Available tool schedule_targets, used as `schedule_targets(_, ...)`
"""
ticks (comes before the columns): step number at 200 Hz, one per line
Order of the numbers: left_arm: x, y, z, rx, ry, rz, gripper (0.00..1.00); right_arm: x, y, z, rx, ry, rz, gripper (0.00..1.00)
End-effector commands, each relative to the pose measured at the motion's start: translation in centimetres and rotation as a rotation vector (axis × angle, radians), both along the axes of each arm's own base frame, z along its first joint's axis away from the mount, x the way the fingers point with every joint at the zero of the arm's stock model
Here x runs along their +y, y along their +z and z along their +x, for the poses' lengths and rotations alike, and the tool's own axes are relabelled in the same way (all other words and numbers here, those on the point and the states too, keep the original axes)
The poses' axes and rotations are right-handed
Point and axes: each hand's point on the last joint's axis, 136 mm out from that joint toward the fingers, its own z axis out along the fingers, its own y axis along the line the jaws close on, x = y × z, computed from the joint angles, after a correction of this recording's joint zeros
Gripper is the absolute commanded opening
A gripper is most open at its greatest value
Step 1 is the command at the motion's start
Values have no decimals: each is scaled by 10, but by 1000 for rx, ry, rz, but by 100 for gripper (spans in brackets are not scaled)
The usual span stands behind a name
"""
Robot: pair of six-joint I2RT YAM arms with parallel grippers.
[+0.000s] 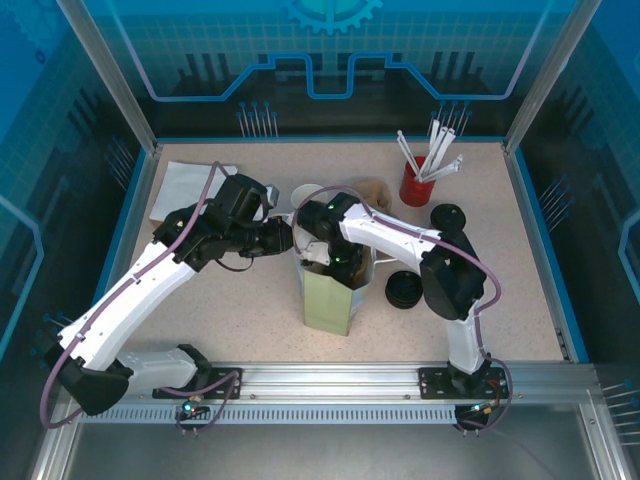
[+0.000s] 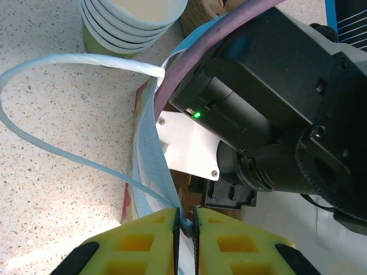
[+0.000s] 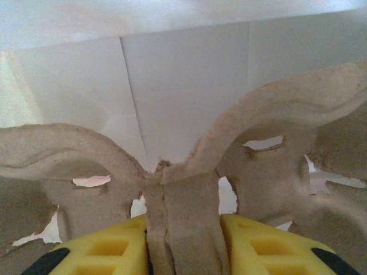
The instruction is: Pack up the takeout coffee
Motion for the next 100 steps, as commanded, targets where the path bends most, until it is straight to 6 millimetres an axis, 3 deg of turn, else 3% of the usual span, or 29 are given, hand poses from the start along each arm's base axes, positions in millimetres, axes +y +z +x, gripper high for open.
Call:
schedule_targets(1,-1,14,1,-36,-9,-6,16,-6,-13,-6,20,45,-61,36)
schedule_targets(54,-1,14,1,-35,-11,-8,16,-9,-19,-6,12,54,-80,39)
schedule_targets(100,-2,15,1,-33,-13,-13,16,-7,-19,-5,1,46,-68,49)
